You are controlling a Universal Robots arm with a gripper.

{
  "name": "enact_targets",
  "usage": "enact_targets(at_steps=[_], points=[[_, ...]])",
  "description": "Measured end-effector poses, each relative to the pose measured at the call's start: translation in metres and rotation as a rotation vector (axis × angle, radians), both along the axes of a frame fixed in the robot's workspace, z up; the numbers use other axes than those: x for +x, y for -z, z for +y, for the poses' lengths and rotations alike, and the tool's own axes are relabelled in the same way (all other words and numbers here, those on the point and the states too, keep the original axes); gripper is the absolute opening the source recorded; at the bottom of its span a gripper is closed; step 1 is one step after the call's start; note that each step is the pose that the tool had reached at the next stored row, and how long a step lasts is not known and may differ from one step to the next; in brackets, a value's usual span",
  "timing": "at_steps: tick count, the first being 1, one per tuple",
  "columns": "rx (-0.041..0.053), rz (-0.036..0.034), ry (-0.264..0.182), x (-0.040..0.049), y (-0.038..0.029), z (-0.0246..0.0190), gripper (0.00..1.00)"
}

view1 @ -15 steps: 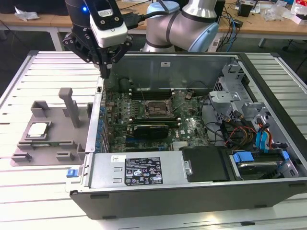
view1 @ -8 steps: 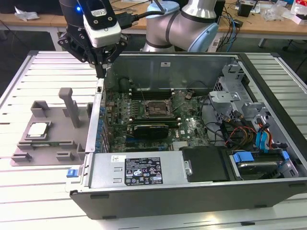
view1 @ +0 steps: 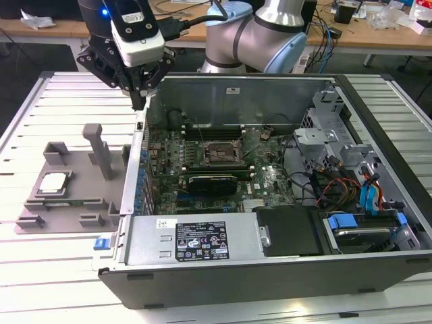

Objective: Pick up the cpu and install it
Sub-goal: 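Reach for the cpu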

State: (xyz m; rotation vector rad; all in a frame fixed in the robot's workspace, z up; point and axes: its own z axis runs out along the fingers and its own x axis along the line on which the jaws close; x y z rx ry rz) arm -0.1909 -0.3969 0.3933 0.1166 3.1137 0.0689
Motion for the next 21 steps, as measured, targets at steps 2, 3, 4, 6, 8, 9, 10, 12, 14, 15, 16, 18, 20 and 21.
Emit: enact_targets(at_steps=[2,3,4,6,8,9,10,12,14,15,16,18,20,21], points=[[0.0000,0.0000,0.000,-0.0025,0.0000,0.0001,0.11],[-0.0001,0.0000,0.000,-0.0043,0.0000,0.0002,0.11],[-0.0001,0.0000,0.000,-0.0061,0.0000,0.0003,0.11],[-0.0001,0.0000,0.000,-0.0097,0.0000,0.0005,0.11],[0.0000,0.0000,0.000,-0.0136,0.0000,0.0007,0.11],[0.0000,0.0000,0.000,-0.0157,0.0000,0.0008,0.11],[0.0000,0.0000,0.000,-0.0175,0.0000,0.0009,0.11],[0.0000,0.0000,0.000,-0.0213,0.0000,0.0011,0.11],[0.0000,-0.0001,0.000,-0.0234,0.0000,0.0012,0.11],[0.0000,0.0000,0.000,-0.0250,0.0000,0.0013,0.11],[0.0000,0.0000,0.000,-0.0268,0.0000,0.0014,0.11],[0.0000,0.0000,0.000,-0.0294,0.0000,0.0015,0.11],[-0.0001,0.0000,0.000,-0.0319,0.0000,0.0017,0.11],[0.0000,-0.0001,0.000,-0.0331,0.0000,0.0018,0.11]])
